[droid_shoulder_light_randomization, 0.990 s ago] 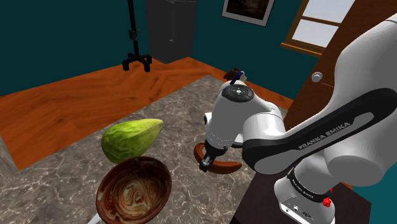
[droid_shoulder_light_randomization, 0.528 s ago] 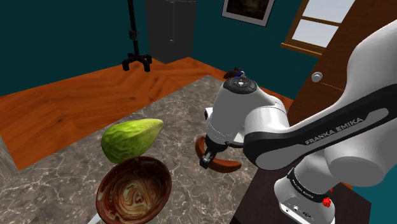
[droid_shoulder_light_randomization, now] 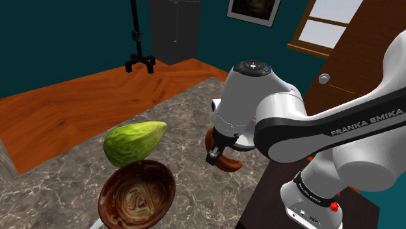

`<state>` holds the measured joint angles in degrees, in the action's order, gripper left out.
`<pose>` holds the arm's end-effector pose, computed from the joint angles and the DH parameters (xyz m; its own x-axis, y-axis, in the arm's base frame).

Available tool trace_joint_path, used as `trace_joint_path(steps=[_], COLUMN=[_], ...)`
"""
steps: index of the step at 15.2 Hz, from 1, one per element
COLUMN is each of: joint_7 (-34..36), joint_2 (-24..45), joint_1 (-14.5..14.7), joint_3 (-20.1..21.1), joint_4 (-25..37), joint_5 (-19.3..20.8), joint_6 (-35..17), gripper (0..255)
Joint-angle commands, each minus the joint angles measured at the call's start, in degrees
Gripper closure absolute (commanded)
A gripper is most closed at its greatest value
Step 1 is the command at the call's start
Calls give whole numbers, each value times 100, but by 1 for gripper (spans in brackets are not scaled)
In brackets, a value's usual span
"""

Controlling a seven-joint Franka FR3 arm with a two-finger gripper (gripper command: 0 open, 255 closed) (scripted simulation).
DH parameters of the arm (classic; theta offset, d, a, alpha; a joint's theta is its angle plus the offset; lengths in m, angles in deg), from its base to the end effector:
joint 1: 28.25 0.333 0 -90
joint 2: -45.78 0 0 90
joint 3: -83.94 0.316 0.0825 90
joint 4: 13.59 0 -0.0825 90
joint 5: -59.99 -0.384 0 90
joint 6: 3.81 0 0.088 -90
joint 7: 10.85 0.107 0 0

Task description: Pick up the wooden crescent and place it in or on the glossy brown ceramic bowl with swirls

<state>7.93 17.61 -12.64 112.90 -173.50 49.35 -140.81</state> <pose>0.2698 0.2434 0.3381 0.9591 0.2691 0.0876 0.2633 -0.9620 0.0728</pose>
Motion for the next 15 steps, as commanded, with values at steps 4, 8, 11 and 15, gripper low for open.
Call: trace_joint_path(steps=[4,8,11,15], joint_7=[-97,-146,-177,-212], joint_2=[-337,-555,-695,-850], joint_1=[56,81,91,95], joint_3=[-153,-254,-326,-414], joint_4=[186,366,514,728], joint_5=[-19,-10,6,35], joint_6=[520,915,1200,1566], gripper=[255,255,255,255])
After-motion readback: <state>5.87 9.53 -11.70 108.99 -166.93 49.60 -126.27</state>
